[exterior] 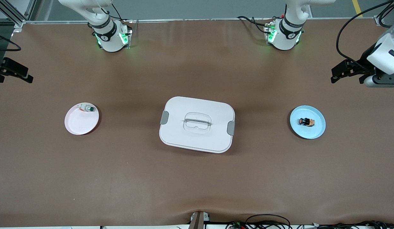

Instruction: Transfer orange switch to right arm and place

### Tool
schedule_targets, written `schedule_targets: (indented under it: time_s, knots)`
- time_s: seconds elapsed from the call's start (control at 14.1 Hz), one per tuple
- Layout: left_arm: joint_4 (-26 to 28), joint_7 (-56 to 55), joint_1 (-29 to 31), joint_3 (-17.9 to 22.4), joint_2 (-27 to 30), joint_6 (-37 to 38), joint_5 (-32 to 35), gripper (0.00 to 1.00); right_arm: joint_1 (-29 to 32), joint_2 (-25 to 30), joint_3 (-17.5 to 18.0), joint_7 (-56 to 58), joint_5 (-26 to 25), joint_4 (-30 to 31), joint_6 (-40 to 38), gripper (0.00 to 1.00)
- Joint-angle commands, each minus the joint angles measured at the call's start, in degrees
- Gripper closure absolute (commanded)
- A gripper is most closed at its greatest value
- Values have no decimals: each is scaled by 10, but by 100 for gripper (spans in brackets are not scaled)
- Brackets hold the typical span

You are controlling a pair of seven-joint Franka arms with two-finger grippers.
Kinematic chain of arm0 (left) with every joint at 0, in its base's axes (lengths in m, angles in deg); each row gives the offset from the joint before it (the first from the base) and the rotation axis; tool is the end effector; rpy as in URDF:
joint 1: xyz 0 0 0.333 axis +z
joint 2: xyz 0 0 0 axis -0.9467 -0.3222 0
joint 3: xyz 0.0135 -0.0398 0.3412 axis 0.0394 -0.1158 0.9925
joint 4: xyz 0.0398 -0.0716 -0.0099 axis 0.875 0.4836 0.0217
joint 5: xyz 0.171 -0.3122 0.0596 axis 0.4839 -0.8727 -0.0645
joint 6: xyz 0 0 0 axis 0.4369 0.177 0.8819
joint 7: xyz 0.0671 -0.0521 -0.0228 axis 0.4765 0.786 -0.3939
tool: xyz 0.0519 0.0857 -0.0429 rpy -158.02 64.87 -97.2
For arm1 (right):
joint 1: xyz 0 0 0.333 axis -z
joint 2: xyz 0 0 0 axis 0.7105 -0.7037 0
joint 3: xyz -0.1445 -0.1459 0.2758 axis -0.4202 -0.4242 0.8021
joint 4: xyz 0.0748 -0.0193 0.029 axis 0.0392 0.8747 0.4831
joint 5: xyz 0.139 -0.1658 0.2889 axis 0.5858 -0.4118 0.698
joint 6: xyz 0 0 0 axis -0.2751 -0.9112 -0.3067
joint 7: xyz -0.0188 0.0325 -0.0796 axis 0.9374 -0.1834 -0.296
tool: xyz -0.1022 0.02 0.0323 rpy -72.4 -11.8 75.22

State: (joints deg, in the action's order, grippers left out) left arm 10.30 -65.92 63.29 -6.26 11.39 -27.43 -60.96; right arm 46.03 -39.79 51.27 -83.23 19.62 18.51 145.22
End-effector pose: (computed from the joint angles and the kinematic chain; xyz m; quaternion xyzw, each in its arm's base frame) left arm 0.4964 -0.0333 0.6376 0.9999 -0.0151 -0.0069 0.0032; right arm 0.5211 -0.0253 0.6876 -0.9993 0.0235 0.0208 0.0214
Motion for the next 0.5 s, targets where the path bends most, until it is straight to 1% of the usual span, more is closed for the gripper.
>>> schedule_targets:
  time_s: [0.0,0.43]
  knots:
    - [-13,11,3,-3,-2,13,11,0,3,11,1,7,-3,5,0,0]
    - [-14,10,4,-3,-1,19,8,0,3,11,1,7,-3,5,0,0]
